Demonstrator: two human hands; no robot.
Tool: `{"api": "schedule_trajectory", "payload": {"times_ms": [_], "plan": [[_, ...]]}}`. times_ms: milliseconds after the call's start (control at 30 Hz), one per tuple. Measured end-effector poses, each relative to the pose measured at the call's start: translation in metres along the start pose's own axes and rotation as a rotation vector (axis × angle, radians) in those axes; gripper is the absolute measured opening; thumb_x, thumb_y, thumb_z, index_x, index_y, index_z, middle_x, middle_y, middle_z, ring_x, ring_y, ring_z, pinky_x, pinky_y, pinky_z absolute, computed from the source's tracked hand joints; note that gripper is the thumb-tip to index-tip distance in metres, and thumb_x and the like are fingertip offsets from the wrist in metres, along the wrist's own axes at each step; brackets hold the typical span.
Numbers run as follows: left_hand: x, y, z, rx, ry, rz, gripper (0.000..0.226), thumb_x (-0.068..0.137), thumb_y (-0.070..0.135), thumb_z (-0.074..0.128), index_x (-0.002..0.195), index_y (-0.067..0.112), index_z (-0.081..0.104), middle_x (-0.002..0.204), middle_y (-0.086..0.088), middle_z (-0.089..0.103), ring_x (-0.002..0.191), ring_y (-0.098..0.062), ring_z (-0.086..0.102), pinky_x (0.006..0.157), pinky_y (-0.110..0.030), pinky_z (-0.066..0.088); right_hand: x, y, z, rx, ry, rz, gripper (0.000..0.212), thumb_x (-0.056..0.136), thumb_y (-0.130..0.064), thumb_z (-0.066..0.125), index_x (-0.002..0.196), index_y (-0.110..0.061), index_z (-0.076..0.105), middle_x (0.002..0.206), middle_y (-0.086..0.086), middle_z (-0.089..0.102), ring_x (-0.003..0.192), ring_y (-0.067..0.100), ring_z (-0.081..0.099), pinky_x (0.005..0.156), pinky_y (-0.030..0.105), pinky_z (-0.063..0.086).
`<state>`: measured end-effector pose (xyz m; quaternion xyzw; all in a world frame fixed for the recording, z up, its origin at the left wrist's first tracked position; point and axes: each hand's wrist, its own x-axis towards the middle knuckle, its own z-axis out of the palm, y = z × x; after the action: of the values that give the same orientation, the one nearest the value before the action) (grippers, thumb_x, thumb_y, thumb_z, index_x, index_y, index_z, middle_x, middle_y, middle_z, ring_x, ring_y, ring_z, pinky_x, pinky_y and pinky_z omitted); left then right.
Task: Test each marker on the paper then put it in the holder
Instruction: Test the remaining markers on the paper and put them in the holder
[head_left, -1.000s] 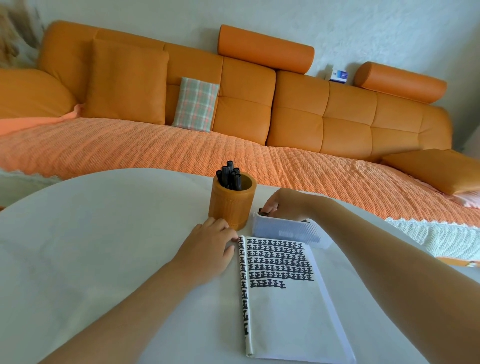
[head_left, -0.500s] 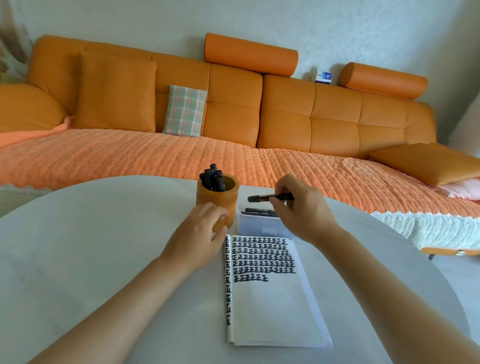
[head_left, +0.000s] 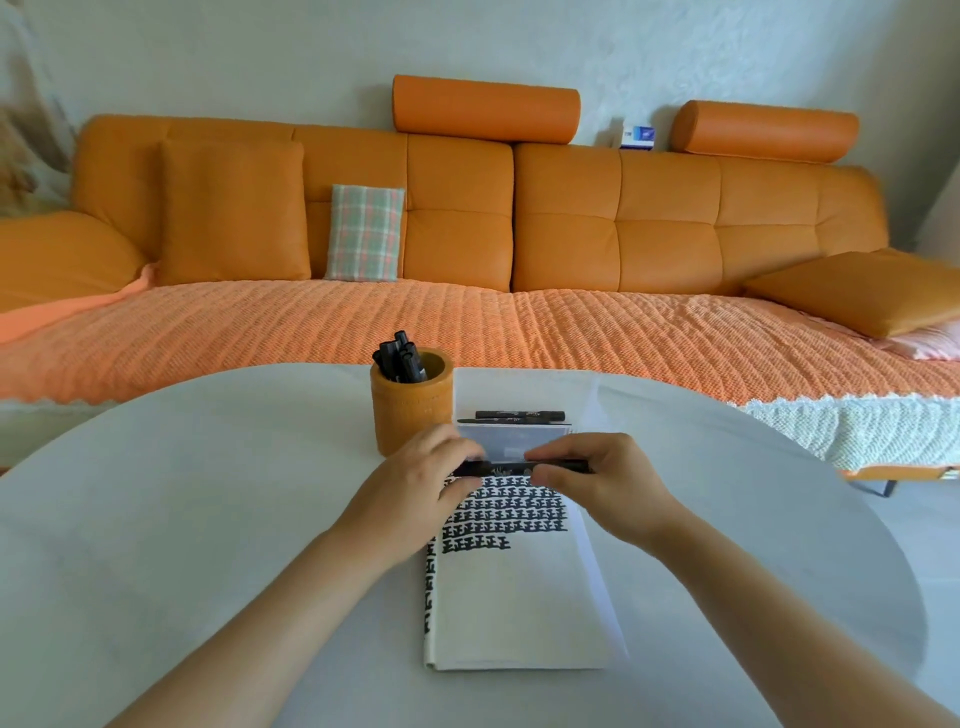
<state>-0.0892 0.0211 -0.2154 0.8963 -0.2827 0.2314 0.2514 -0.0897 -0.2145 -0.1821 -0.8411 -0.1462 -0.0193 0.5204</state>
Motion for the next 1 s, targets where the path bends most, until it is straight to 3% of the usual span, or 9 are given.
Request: {"api": "schedule_trajectory", "payload": {"times_ms": [100,167,233,333,467,633,833,1000], "plan": [[0.001,0.006,0.0,0.013,-0.026,0.005,0.016,0.088,0.026,0.068,0.103,0.021,0.065,0.094,0.015,0.05,0.09,-0.003,0.05,0.071,-0.025,0.045,-0.002,0.006,-0.001,-0.251,-0.016,-0.073,0.012,0.086,-0.018,0.071,0.093,-0.027,0.075,0.083,-0.012,0.074,0.079,-0.001,0.067,0.075,0.018,0.052],[0.001,0.01,0.002,0.037,-0.043,0.039,0.016,0.089,0.027,0.067,0.104,0.02,0.066,0.094,0.011,0.053,0.089,-0.005,0.051,0.07,-0.027,0.047,-0.006,0.007,-0.003,-0.443,-0.052,-0.167,0.015,0.086,-0.023,0.061,0.097,-0.028,0.069,0.089,-0.014,0.071,0.084,0.005,0.066,0.079,0.027,0.054],[0.001,0.015,0.005,0.054,-0.056,0.073,0.016,0.09,0.026,0.066,0.105,0.019,0.067,0.094,0.008,0.055,0.088,-0.008,0.053,0.069,-0.029,0.047,-0.01,0.004,0.0,-0.603,-0.088,-0.222,0.022,0.086,-0.024,0.054,0.104,-0.028,0.066,0.089,-0.012,0.069,0.079,0.011,0.062,0.073,0.033,0.053],[0.001,0.024,0.008,0.058,-0.069,0.102,0.018,0.092,0.023,0.063,0.109,0.018,0.065,0.096,0.007,0.059,0.09,-0.01,0.054,0.071,-0.029,0.048,-0.014,0.0,0.007,-0.642,-0.125,-0.265,0.024,0.092,-0.026,0.048,0.111,-0.028,0.063,0.088,-0.009,0.066,0.076,0.014,0.057,0.069,0.034,0.049],[0.0,0.03,0.007,0.084,-0.069,0.133,0.021,0.091,0.024,0.064,0.111,0.018,0.063,0.096,0.006,0.06,0.091,-0.01,0.054,0.071,-0.023,0.046,-0.014,0.0,0.007,-0.719,-0.206,-0.264,0.026,0.101,-0.033,0.043,0.085,-0.019,0.058,0.076,-0.004,0.059,0.071,0.018,0.051,0.065,0.037,0.045],[0.001,0.029,0.007,0.091,-0.117,0.142,0.014,0.09,0.025,0.067,0.099,0.015,0.069,0.082,0.006,0.058,0.079,-0.011,0.052,0.063,-0.022,0.037,-0.013,0.004,0.005,-0.672,-0.275,-0.235,0.032,0.102,-0.035,0.044,0.079,-0.017,0.055,0.072,-0.003,0.06,0.069,0.018,0.053,0.064,0.036,0.044],[0.006,0.028,0.01,-0.019,-0.18,-0.027,0.018,0.096,0.024,0.057,0.106,0.016,0.069,0.084,0.006,0.056,0.081,-0.011,0.052,0.07,-0.034,0.046,-0.007,0.014,0.006,-0.741,-0.152,-0.465,0.03,0.101,-0.036,0.045,0.095,-0.017,0.068,0.073,-0.006,0.056,0.069,0.016,0.051,0.06,0.037,0.045],[0.006,0.03,0.003,-0.275,-0.239,-0.256,0.017,0.097,0.028,0.057,0.105,0.026,0.072,0.079,0.002,0.061,0.078,-0.011,0.057,0.072,-0.037,0.046,-0.002,0.017,0.007,-0.888,0.002,-0.673,0.031,0.097,-0.037,0.044,0.09,-0.019,0.069,0.071,-0.004,0.056,0.063,0.022,0.051,0.051,0.034,0.042]]}}
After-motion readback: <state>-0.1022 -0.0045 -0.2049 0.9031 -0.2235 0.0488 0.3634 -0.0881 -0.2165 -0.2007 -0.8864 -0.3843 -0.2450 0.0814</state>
